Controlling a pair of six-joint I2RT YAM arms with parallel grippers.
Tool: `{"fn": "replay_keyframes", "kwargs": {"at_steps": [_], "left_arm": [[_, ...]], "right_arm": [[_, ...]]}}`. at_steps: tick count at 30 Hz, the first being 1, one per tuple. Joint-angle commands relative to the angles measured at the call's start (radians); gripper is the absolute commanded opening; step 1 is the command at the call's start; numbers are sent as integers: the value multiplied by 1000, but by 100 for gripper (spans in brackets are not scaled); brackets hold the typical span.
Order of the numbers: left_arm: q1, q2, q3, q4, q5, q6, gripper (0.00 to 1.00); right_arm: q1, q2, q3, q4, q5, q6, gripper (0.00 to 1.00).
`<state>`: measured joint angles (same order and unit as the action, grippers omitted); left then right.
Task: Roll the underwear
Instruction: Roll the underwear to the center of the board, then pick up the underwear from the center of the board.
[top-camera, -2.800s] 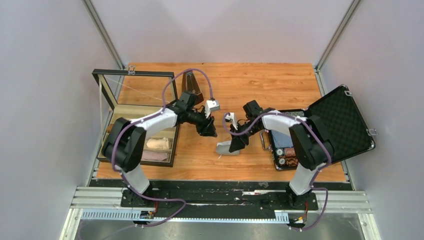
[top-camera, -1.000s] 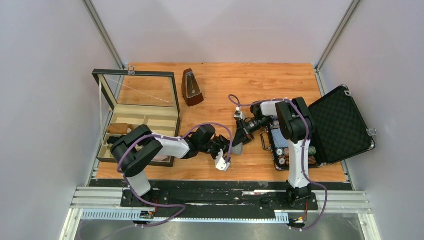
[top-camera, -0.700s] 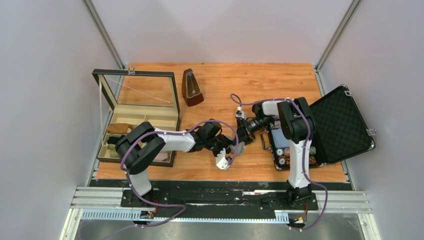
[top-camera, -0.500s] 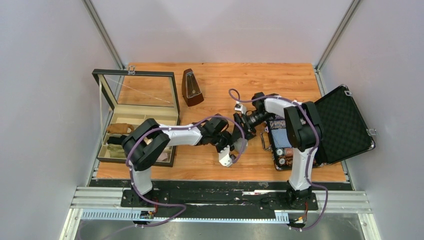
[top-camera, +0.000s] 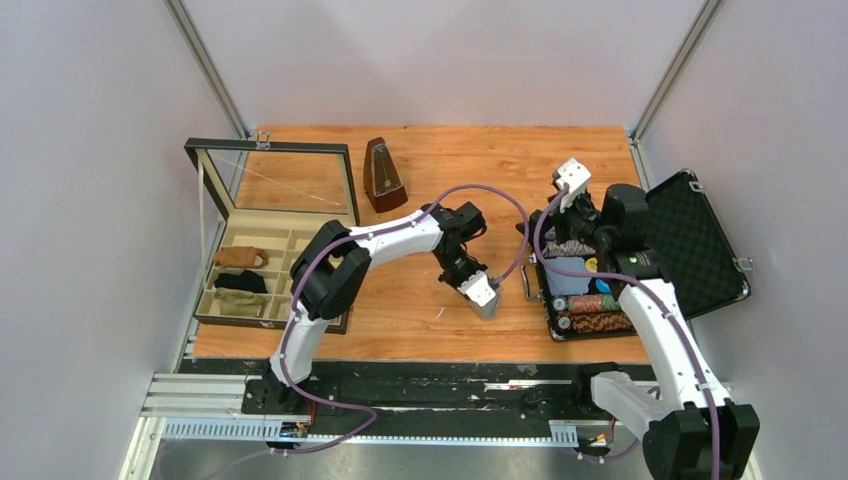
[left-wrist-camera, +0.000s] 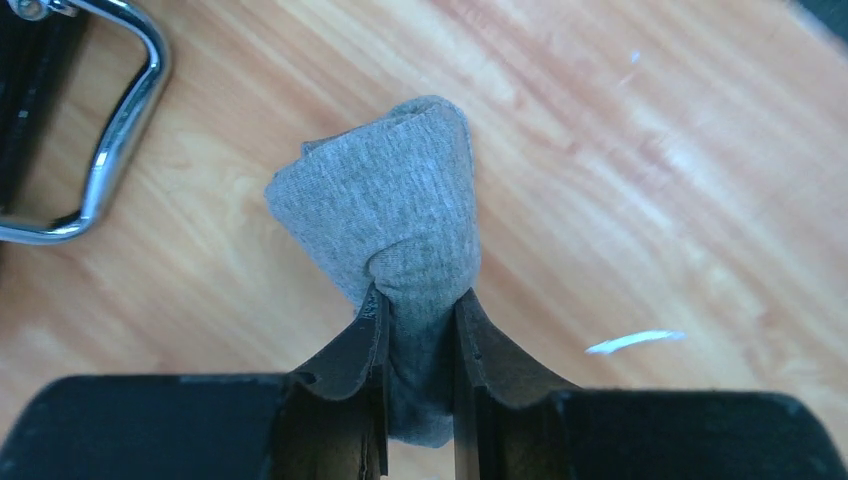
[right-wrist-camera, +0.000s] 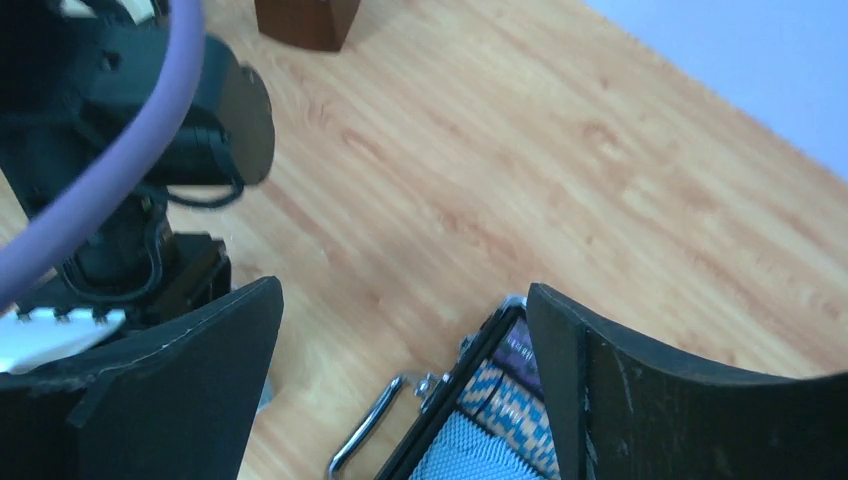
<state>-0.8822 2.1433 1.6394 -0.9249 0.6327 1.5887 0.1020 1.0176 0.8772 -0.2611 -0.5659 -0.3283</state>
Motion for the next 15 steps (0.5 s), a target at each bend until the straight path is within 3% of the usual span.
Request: {"fn": "replay_keyframes", "kwargs": {"at_steps": [1,5,9,15], "left_arm": [[15,77,-112,-188,60,-296,12],[38,78,-181,-88,123,-547,13],[44,75,-237,28,129,-693,13],[43,84,-264,129,120,-815,13]], "right_arm": [[-20,-78,-93,-152,-44,-104,91],[-19,-283,-226,-265,-185,-244,84],[7,-367,-314,-451,-327,-537,78],[225,-307,-418,-313,-247,-658,79]]}}
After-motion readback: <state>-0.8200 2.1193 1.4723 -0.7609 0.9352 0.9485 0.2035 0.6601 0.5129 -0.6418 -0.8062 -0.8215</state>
